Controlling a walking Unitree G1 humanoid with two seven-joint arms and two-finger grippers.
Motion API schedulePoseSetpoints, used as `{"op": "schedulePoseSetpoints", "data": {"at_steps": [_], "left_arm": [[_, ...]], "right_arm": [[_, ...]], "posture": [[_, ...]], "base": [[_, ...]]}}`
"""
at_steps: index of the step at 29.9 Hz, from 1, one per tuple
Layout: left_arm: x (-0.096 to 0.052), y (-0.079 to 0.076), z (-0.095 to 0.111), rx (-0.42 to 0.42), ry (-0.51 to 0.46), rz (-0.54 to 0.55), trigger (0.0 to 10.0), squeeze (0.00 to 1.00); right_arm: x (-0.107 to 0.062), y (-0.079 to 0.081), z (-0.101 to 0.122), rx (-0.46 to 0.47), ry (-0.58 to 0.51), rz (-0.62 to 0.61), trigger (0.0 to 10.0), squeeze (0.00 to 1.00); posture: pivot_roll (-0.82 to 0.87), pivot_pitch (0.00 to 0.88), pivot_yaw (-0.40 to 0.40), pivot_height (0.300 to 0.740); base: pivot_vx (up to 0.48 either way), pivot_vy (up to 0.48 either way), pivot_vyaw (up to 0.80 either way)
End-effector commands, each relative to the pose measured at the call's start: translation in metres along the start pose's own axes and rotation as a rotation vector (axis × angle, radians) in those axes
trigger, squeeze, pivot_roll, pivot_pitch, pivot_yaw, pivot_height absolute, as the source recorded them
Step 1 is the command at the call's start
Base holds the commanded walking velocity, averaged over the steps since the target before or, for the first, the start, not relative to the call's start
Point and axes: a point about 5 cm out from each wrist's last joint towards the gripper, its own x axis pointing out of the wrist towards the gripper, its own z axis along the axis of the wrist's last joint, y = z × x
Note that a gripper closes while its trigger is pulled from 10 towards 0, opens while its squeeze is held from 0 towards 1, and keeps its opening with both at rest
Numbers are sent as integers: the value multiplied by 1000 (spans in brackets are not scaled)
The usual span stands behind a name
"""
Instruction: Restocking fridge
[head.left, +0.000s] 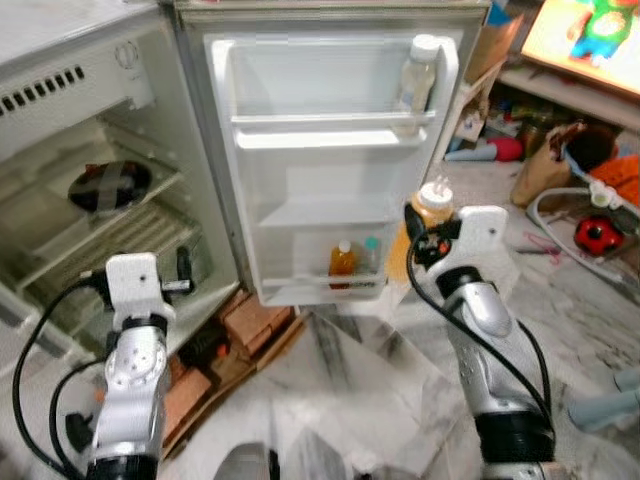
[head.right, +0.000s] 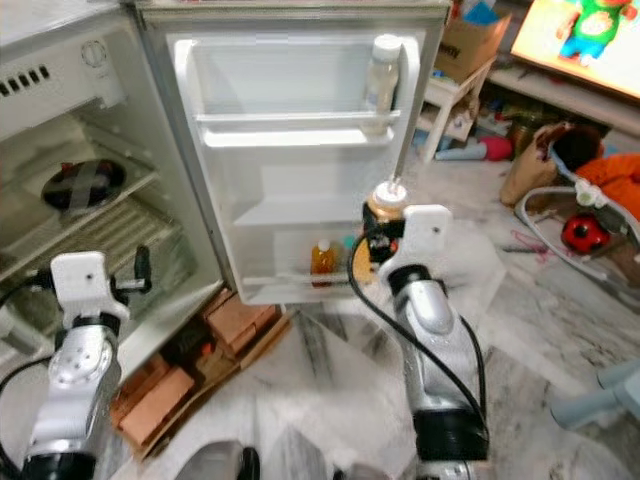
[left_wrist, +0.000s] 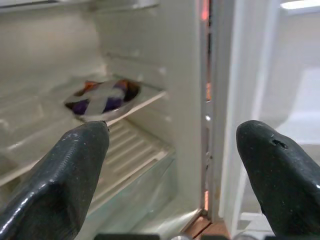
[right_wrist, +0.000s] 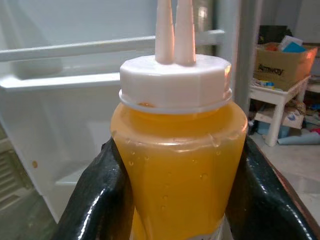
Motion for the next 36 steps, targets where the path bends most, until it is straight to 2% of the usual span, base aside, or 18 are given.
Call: {"op": "schedulePoseSetpoints", "data": {"at_steps": [1, 13, 19, 25, 30, 36], "left_arm": [[0, -1, 2, 8, -5, -12, 10000, 0], [1, 1, 4, 10, -3, -17, 10000, 0], [0, -1, 12, 4, -46, -65, 10000, 0], [0, -2, 11, -11, -31, -86, 10000, 0], [0, -2, 11, -23, -32, -91, 10000, 0], [-1, -4, 11, -34, -31, -97, 10000, 0]], "right_arm": [[-1, -2, 0, 9, 2, -15, 10000, 0], [-1, -1, -1, 7, 4, -26, 10000, 0], [-2, 0, 0, -1, -4, -17, 10000, 0], [-2, 3, 0, -8, -7, -5, 10000, 0], [-1, 2, 0, -4, -7, -11, 10000, 0], [0, 1, 2, -11, -8, -6, 10000, 0]], "posture": [[-18, 2, -12, 740], [-13, 20, -7, 740], [-8, 29, 0, 740], [-6, 32, 2, 740], [-7, 35, -1, 740], [-10, 34, -6, 740]], "base": [[0, 409, 0], [0, 363, 0], [0, 0, 0], [0, 0, 515], [0, 0, 0], [261, 0, 0]]}}
